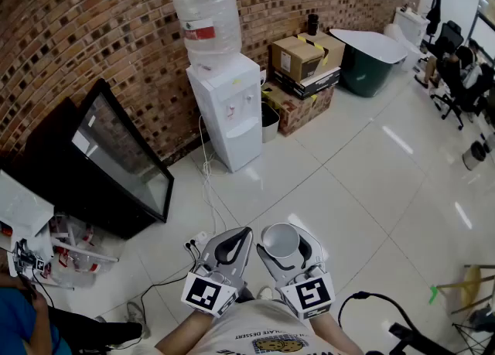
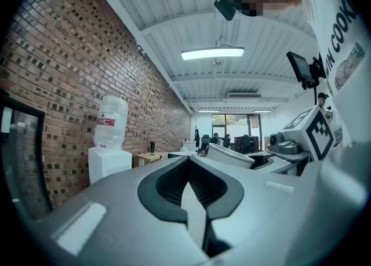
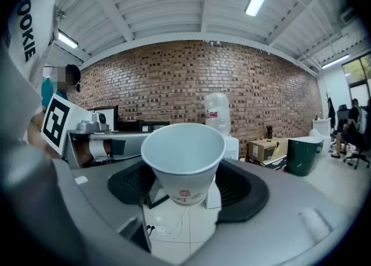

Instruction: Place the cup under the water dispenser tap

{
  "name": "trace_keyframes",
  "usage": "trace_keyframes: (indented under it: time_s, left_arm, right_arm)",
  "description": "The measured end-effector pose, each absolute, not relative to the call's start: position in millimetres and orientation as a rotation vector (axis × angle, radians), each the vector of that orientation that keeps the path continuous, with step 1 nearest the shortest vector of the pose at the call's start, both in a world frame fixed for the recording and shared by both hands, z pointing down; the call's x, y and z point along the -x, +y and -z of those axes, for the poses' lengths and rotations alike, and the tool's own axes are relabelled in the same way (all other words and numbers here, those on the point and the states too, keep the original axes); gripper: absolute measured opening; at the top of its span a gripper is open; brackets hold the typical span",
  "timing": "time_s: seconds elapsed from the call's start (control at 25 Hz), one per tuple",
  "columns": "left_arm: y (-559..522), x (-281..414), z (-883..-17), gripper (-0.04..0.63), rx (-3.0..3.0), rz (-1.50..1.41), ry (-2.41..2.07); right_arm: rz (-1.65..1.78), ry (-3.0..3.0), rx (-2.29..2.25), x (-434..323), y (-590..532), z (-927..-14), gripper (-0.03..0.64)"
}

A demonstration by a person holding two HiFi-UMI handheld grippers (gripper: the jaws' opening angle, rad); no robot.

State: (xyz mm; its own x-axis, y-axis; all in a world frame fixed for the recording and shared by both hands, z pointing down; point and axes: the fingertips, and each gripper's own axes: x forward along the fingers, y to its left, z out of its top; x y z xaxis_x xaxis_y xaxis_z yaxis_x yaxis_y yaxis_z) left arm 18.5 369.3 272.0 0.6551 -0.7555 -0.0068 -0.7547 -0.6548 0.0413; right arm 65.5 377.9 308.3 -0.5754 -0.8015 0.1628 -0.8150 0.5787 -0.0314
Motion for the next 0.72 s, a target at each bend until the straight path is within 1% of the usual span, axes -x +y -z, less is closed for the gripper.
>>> trace_keyframes:
  time_s: [0.44, 0.72]
  left_arm:
    - [335.1, -38.1, -280.0, -0.008, -2.838, 0.038, -1.26]
    - [300.1, -30.6, -295.0, -0.008, -2.811, 0.053, -1.258]
  right_arm:
    - [-0.145, -2.661, -1.385, -83.1, 342.8, -314.8, 0.328]
    - [-0.156, -2.646, -1.372, -75.1, 310.1, -324.2, 0.328]
